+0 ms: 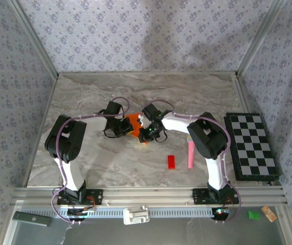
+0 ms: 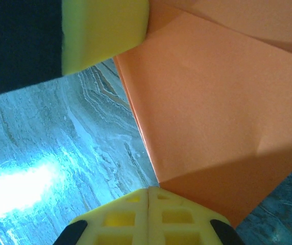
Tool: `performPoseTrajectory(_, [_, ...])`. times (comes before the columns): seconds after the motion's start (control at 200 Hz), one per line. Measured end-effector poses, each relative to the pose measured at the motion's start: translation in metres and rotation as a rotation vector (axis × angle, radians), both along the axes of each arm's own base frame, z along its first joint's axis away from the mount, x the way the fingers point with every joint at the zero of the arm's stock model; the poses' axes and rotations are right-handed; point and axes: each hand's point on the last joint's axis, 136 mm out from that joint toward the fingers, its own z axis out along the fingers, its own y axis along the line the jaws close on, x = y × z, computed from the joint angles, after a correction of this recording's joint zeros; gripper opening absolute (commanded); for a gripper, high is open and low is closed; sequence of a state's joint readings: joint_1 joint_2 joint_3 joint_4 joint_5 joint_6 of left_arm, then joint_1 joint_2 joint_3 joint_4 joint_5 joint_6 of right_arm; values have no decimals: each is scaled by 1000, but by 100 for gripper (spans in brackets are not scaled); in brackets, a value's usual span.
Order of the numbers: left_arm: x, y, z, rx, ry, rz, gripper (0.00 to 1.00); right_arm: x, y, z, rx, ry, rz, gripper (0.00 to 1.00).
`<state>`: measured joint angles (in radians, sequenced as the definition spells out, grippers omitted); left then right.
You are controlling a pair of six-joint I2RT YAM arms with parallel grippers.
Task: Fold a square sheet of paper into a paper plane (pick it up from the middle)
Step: Third fold the triangle at the center of the table.
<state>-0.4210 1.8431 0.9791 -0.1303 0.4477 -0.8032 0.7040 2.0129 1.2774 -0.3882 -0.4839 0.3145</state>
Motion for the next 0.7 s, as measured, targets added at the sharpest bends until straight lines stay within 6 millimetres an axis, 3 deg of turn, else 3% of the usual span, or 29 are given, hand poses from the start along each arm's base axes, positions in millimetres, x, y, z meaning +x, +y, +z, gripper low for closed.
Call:
performPoseTrajectory(0.485, [1,2,0,-19,2,-15,0,-24,-29,3,87,45,-40,2])
performPoseTrajectory(0.6, [1,2,-1,-20,2,-15,0,-18,-29,14,77,27,-64,2])
performPoseTrajectory(0.7, [2,2,-1,-27,4,-14,0,0,-17,30,86,-36,-81,0])
